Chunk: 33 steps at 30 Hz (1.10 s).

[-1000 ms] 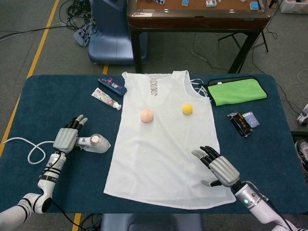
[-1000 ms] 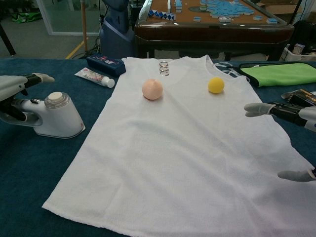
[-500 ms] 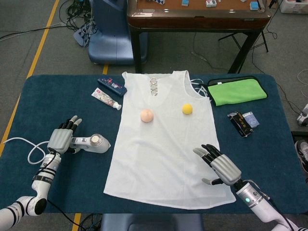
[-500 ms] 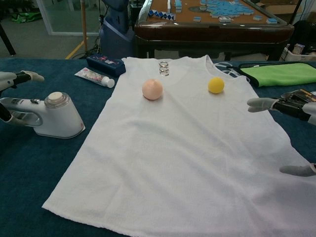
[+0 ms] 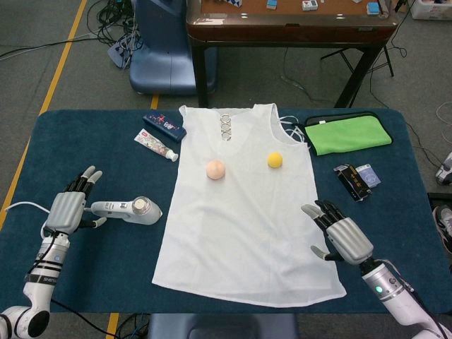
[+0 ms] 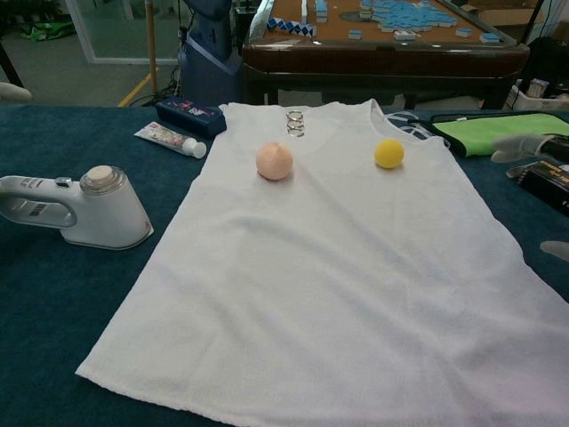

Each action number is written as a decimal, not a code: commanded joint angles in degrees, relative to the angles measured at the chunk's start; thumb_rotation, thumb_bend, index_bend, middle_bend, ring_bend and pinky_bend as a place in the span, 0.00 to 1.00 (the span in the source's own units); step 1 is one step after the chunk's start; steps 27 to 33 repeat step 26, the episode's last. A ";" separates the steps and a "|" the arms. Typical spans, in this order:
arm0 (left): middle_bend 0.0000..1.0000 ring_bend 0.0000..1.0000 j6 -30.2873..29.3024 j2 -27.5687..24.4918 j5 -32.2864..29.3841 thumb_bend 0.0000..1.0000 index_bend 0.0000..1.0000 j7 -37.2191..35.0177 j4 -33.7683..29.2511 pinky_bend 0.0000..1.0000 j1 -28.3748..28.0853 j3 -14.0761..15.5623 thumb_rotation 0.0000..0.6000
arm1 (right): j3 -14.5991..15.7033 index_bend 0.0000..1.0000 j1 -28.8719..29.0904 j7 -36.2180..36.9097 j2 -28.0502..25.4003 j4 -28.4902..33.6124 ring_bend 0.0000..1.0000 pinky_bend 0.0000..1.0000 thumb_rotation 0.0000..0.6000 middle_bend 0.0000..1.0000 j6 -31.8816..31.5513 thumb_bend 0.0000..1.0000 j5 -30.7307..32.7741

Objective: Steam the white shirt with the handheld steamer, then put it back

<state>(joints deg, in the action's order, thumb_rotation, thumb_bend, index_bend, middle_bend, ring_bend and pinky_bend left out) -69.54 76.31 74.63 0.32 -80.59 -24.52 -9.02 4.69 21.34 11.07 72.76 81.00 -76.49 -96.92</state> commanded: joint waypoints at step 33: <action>0.03 0.03 -20.46 -4.06 7.36 0.17 0.08 6.62 -9.59 0.16 16.87 7.23 1.00 | -2.70 0.00 -13.56 -10.12 -6.80 6.93 0.01 0.00 1.00 0.16 -11.02 0.48 9.14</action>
